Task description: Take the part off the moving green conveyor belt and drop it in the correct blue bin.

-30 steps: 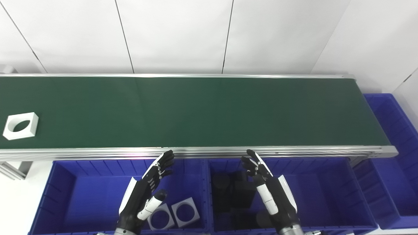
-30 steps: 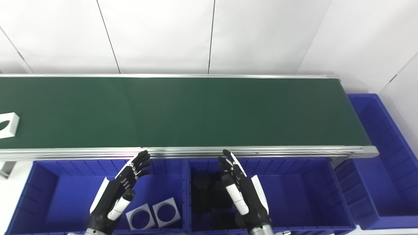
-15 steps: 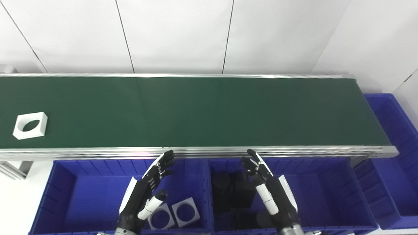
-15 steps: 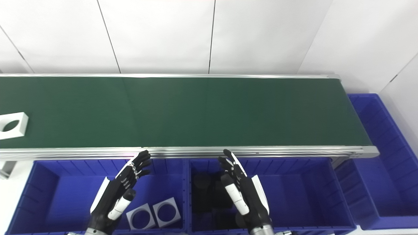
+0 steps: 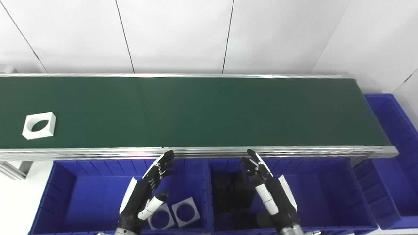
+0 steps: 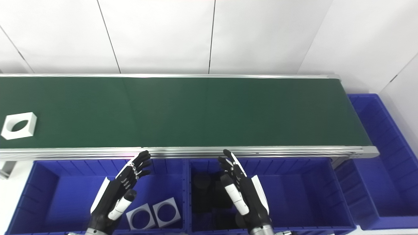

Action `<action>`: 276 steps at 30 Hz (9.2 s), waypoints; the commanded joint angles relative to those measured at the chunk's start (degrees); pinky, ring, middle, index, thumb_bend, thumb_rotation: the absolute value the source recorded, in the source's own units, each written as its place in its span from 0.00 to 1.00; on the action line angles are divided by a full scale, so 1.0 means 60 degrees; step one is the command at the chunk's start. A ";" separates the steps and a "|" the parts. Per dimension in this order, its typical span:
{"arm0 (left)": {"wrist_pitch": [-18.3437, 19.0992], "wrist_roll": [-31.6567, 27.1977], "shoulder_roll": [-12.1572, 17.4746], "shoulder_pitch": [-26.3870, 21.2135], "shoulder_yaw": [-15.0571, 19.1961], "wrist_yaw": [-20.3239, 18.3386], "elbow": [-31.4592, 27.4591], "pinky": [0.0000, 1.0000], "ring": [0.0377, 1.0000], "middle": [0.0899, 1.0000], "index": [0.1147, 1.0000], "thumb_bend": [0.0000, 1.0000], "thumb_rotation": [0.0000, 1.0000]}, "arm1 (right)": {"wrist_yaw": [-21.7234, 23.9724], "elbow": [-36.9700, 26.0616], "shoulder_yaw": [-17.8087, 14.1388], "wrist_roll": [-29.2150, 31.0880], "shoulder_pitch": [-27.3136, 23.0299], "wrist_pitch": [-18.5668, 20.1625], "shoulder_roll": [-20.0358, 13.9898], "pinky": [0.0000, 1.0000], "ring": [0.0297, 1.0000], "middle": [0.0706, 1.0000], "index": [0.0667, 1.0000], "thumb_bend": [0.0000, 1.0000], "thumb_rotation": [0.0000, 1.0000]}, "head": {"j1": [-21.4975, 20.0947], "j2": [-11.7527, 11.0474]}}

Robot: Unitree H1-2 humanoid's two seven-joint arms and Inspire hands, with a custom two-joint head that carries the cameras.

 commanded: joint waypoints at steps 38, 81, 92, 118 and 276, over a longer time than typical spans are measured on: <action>-0.1158 0.0016 -0.0620 -0.0828 0.0034 0.0532 0.1189 0.77 0.84 0.85 0.82 0.79 0.66 | 0.0353 0.1720 -0.0621 0.0674 -0.0685 -0.1856 -0.0319 0.98 0.93 0.91 0.99 0.61 1.00 | 0.2686 -0.1905; 0.3038 0.2036 0.2709 -0.6201 0.1709 -0.0049 0.1215 0.95 1.00 1.00 0.98 0.89 0.47 | 0.0827 0.2085 -0.0691 0.1420 -0.1329 -0.2681 -0.0050 0.91 0.90 0.89 0.97 0.56 0.89 | 0.1723 -0.0454; 0.2933 0.2948 0.3683 -0.7030 0.1059 -0.0272 0.2831 0.92 1.00 1.00 0.99 0.95 0.41 | 0.0811 0.2493 -0.0767 0.1453 -0.1398 -0.3313 -0.0029 0.88 0.89 0.88 0.96 0.65 0.89 | 0.1845 -0.0392; 0.2909 0.5640 0.4072 -0.7429 -0.0632 0.0271 0.4460 1.00 1.00 1.00 0.98 0.97 0.27 | 0.0905 0.2921 -0.0976 0.1759 -0.1501 -0.3953 -0.0101 0.85 0.87 0.86 0.95 0.68 0.87 | 0.2260 -0.0378; 0.1352 -0.0048 0.0270 -0.0625 0.0420 -0.0557 -0.1219 0.80 0.89 0.93 0.96 0.80 0.58 | 0.0009 0.0076 -0.0242 -0.0840 -0.0275 -0.1138 0.0516 0.84 0.86 0.87 0.95 0.71 0.72 | -0.0581 0.0685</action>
